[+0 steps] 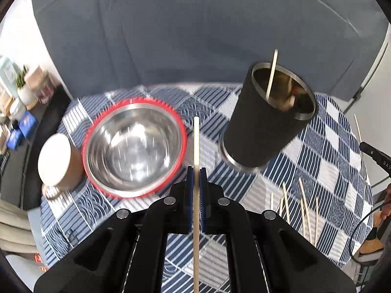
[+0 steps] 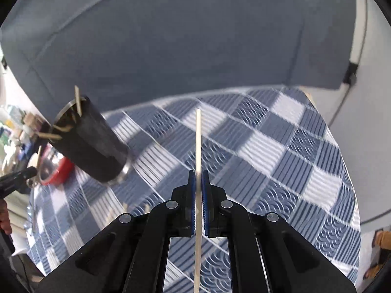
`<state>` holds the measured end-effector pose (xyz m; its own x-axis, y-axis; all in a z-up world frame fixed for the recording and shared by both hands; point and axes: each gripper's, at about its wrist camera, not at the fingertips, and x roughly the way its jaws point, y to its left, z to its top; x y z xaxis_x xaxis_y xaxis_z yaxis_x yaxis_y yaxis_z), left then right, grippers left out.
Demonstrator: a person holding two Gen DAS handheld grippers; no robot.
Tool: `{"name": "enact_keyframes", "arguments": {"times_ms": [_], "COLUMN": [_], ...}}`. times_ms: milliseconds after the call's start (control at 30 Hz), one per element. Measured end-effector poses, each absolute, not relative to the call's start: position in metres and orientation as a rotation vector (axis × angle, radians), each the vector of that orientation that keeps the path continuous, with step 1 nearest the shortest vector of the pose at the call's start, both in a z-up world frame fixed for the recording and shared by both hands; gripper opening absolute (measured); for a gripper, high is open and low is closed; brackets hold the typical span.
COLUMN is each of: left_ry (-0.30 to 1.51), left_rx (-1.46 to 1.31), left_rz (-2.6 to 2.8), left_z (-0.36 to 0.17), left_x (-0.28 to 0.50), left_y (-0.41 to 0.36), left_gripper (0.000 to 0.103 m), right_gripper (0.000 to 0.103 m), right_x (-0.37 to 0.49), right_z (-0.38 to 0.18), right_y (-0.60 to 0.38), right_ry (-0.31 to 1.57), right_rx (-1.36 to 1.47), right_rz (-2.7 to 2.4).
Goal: Organize utensils
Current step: 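Carry both sticks over the black cup and open both grippers to drop them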
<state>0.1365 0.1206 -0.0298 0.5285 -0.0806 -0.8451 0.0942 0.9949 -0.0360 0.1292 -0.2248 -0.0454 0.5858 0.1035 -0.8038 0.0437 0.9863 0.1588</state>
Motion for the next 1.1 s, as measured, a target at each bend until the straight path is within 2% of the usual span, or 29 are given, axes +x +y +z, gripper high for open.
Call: {"name": "enact_keyframes", "arguments": {"times_ms": [567, 1100], "left_ry": [0.811, 0.607], "left_rx": [0.043, -0.068], "left_rz": [-0.136, -0.219], "left_z": [0.068, 0.085], "left_x": [0.195, 0.239], "left_y": [0.077, 0.059], "left_gripper": [0.005, 0.005], "right_gripper": [0.005, 0.005], "right_x": [0.185, 0.229], "right_z": [0.040, 0.057], "right_y": [-0.164, -0.120], "right_ry": [0.707, 0.504], "right_rx": [0.150, 0.213], "right_rz": [0.190, 0.364]}}
